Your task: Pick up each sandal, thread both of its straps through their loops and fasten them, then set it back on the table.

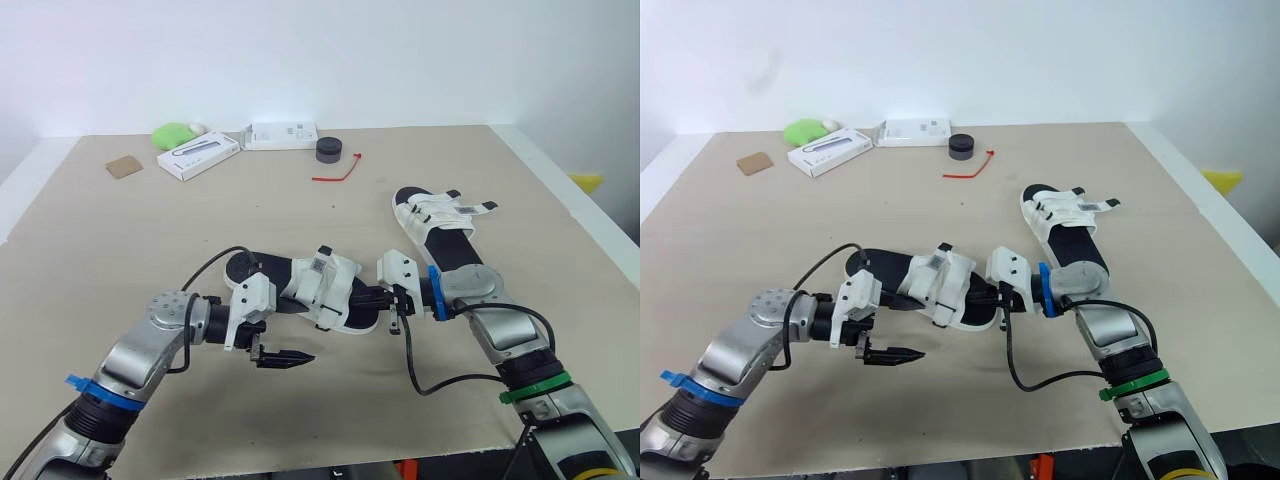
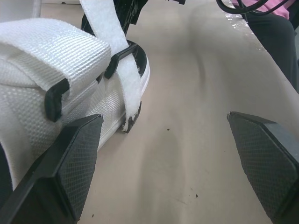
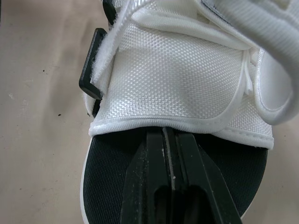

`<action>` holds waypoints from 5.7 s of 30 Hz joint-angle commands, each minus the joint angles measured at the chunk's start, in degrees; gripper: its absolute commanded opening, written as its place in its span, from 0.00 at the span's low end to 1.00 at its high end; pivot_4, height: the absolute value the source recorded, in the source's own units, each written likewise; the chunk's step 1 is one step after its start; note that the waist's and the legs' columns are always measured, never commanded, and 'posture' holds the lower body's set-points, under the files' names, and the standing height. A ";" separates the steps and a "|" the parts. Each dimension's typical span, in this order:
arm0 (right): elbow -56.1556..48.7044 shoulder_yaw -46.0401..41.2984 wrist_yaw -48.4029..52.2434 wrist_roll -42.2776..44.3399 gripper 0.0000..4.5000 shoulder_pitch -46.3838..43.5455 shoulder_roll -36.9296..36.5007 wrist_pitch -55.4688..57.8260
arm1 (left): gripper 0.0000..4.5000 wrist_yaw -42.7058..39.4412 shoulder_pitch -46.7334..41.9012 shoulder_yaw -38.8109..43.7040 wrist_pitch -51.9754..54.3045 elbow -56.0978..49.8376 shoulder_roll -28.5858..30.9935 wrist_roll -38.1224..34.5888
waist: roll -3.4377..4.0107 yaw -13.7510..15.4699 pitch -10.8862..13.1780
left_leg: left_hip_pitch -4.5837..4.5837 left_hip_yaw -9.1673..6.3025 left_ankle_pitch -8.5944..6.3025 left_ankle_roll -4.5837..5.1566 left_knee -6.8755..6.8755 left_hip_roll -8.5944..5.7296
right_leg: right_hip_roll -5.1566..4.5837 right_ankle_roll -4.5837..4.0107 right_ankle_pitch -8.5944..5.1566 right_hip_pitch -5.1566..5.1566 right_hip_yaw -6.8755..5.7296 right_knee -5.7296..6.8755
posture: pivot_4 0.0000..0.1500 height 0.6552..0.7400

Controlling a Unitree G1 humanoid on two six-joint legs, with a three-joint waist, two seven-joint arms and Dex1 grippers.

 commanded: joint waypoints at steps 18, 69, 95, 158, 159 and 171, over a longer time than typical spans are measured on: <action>-1.14 0.15 -0.01 -0.50 0.00 0.23 -0.12 0.11 | 0.87 -4.12 -3.98 -4.07 2.87 2.55 -3.77 -1.18 | 0.01 -0.02 0.00 | -0.07 0.01 0.00 0.00 -0.02 -0.01 | 0.02 -0.01 -0.01 0.00 0.00 -0.01 | 1.00 1.00; 0.51 0.15 1.53 -1.03 0.00 -0.90 -0.27 -1.31 | 0.58 -8.50 4.87 -0.51 1.47 -9.09 9.36 -4.56 | 0.03 -0.04 0.02 | -0.06 -0.14 -0.11 0.14 -0.09 0.02 | 0.01 -0.10 -0.22 -0.08 -0.13 -0.02 | 1.00 1.00; 0.05 0.19 1.73 -0.87 0.00 -1.06 -0.43 -0.85 | 0.66 4.96 -15.36 -10.26 -91.52 25.31 0.91 24.99 | 0.04 0.12 0.01 | -0.25 0.25 -0.15 0.21 -0.08 -0.08 | -0.41 0.01 -0.02 -0.05 -0.14 -0.12 | 1.00 1.00; -1.10 0.41 0.96 -0.97 0.00 -0.20 -0.08 -0.90 | 0.02 11.46 -37.60 5.06 38.83 41.23 -16.51 -14.82 | 0.06 0.04 0.03 | -0.17 -0.27 -0.14 0.18 -0.05 -0.17 | -0.08 0.05 -0.17 -0.07 -0.10 -0.03 | 1.00 1.00; -1.09 0.42 1.00 -0.99 0.00 -0.22 -0.11 -0.91 | 0.02 11.76 -37.59 4.91 38.63 41.15 -16.53 -14.17 | 0.06 0.04 0.03 | -0.17 -0.27 -0.14 0.18 -0.04 -0.17 | -0.08 0.05 -0.17 -0.07 -0.11 -0.03 | 1.00 1.00; -1.27 0.36 1.16 -0.89 0.00 -0.18 -0.23 -0.53 | 0.95 5.73 -35.58 4.12 24.15 33.77 -14.03 -7.65 | 0.06 0.00 0.03 | -0.18 -0.27 -0.16 0.13 -0.05 -0.15 | -0.08 0.05 -0.17 -0.08 -0.10 -0.03 | 1.00 1.00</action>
